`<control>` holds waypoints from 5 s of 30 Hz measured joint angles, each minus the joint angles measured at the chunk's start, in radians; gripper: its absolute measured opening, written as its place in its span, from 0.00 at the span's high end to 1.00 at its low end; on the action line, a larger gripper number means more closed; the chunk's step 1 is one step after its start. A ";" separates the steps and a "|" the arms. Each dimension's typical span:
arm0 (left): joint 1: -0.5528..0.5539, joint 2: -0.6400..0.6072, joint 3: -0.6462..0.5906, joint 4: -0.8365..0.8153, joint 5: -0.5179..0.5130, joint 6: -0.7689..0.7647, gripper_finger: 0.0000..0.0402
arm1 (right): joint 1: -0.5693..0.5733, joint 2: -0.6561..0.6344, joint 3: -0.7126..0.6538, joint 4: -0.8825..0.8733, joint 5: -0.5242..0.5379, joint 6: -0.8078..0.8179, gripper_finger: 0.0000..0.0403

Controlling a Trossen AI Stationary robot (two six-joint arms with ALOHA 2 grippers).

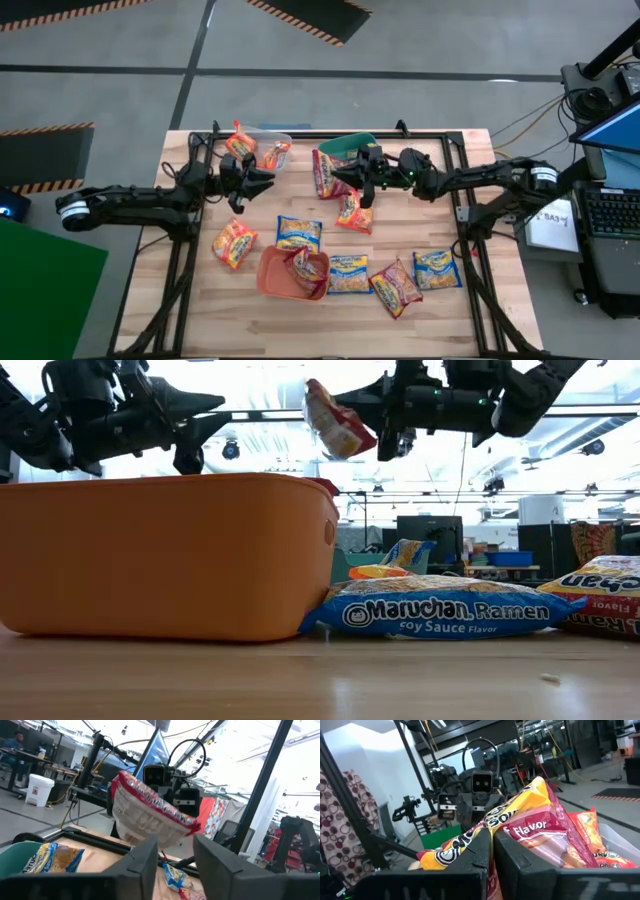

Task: Sort Maruchan noodles
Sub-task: Put the red noodle pack into the orange bin

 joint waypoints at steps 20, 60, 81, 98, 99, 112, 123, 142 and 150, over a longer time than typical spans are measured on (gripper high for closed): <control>-0.008 0.000 0.000 -0.001 -0.093 -0.019 0.29 | 0.000 0.035 0.016 0.065 0.009 -0.080 0.98; -0.091 0.002 0.000 0.000 -0.210 -0.069 0.32 | 0.000 0.035 0.017 0.057 0.009 -0.113 0.98; -0.130 0.363 0.150 0.185 -0.230 -0.087 0.32 | 0.000 0.034 0.017 0.048 0.010 -0.162 0.98; -0.147 0.604 0.354 0.196 -0.197 -0.195 0.32 | 0.000 0.034 0.017 -0.043 0.013 -0.269 0.98; -0.147 0.617 0.363 0.200 -0.198 -0.200 0.32 | 0.000 0.034 0.017 -0.047 0.019 -0.273 0.98; -0.151 0.703 0.410 0.228 -0.198 -0.234 0.53 | 0.000 0.034 0.018 -0.095 0.038 -0.300 0.98; -0.151 0.701 0.397 0.230 -0.198 -0.224 0.89 | 0.000 0.034 0.018 -0.112 0.036 -0.261 0.98; -0.152 0.698 0.359 0.288 -0.171 -0.165 0.93 | 0.000 0.015 0.018 -0.108 0.036 -0.133 0.64; -0.153 0.694 0.323 0.367 -0.115 -0.137 0.94 | 0.000 -0.073 0.018 -0.144 0.036 -0.056 0.54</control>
